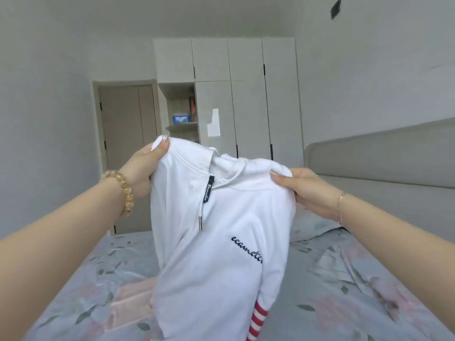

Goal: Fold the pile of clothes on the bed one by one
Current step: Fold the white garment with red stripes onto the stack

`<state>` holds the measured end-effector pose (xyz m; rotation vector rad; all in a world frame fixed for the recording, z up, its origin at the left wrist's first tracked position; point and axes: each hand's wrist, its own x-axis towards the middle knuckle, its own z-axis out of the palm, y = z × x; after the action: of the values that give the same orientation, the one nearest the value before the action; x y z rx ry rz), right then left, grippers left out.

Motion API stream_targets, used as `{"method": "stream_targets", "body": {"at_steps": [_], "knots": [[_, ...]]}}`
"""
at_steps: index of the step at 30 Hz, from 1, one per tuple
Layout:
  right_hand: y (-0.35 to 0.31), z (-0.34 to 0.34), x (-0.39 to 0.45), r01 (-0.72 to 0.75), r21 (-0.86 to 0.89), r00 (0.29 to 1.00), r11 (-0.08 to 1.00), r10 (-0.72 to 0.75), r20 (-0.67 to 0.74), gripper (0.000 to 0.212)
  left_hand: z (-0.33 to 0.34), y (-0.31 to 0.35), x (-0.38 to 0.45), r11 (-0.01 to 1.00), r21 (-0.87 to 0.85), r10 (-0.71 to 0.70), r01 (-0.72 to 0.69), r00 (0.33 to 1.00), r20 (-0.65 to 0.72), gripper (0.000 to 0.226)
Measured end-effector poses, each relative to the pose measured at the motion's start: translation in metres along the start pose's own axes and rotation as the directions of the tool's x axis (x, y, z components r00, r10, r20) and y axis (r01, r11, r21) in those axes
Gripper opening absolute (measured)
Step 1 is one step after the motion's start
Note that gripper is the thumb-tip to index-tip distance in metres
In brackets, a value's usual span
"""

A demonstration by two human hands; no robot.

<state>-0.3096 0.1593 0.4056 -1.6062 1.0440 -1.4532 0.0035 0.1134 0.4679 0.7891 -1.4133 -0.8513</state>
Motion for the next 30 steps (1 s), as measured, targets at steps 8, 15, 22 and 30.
{"method": "stream_targets", "body": {"at_steps": [8,15,22,30], "knots": [[-0.106,-0.018,0.036,0.181,-0.152,0.945,0.972,-0.215,-0.246,0.034,0.004,0.081,0.024,0.981,0.031,0.189,-0.189,0.982,0.005,0.04],[-0.115,-0.057,0.004,-0.042,-0.283,0.992,0.958,0.074,0.106,0.047,0.001,0.069,0.044,0.949,0.265,0.205,-0.168,0.972,-0.119,0.039],[-0.108,-0.087,0.009,0.258,-0.159,0.901,0.953,-0.297,-0.316,0.022,0.026,0.053,0.038,0.746,0.59,0.253,-0.308,0.951,0.177,0.039],[-0.057,-0.164,-0.007,-0.021,-0.05,0.882,0.999,-0.005,-0.472,0.02,0.111,0.021,0.062,0.845,0.535,-0.188,0.008,0.94,0.283,0.034]]}}
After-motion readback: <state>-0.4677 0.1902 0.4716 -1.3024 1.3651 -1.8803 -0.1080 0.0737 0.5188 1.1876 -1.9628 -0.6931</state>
